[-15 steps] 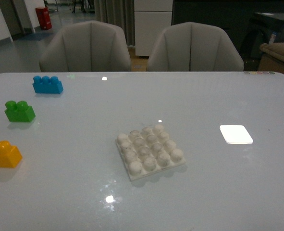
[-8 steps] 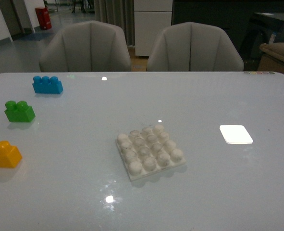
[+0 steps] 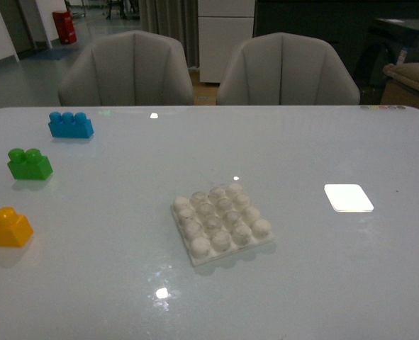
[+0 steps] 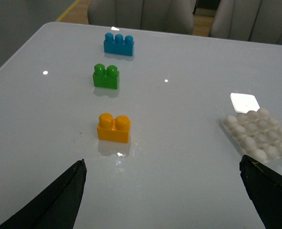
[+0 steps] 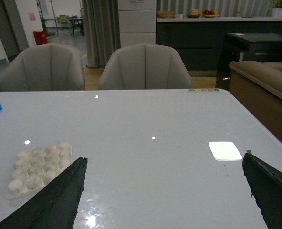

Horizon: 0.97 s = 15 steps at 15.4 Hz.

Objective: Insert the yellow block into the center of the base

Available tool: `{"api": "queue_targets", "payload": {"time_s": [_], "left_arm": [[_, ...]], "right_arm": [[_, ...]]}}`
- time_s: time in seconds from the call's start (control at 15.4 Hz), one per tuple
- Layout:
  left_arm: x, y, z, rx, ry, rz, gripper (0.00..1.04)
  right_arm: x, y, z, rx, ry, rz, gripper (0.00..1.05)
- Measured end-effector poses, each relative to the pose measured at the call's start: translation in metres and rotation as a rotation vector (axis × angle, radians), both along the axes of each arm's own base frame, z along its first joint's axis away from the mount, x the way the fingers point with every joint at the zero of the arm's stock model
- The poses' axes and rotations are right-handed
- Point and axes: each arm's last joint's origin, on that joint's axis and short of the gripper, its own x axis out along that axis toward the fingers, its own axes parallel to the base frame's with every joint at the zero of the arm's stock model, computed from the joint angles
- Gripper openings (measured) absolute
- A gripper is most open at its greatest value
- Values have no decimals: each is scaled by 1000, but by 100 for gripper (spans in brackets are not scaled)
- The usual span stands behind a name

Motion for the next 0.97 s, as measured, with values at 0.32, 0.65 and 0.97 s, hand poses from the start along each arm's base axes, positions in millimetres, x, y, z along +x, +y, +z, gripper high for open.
{"api": "queue_targets", "payload": {"time_s": [0.32, 0.65, 0.97], "left_arm": [[148, 68, 9, 153, -40, -79, 98], [209, 63, -76, 148, 248, -200, 98], [212, 68, -105, 144, 324, -191, 98]], "right_arm": [[0, 0, 0, 0, 0, 0, 98], [0, 0, 0, 0, 0, 0, 98], [0, 0, 0, 0, 0, 0, 98]]}}
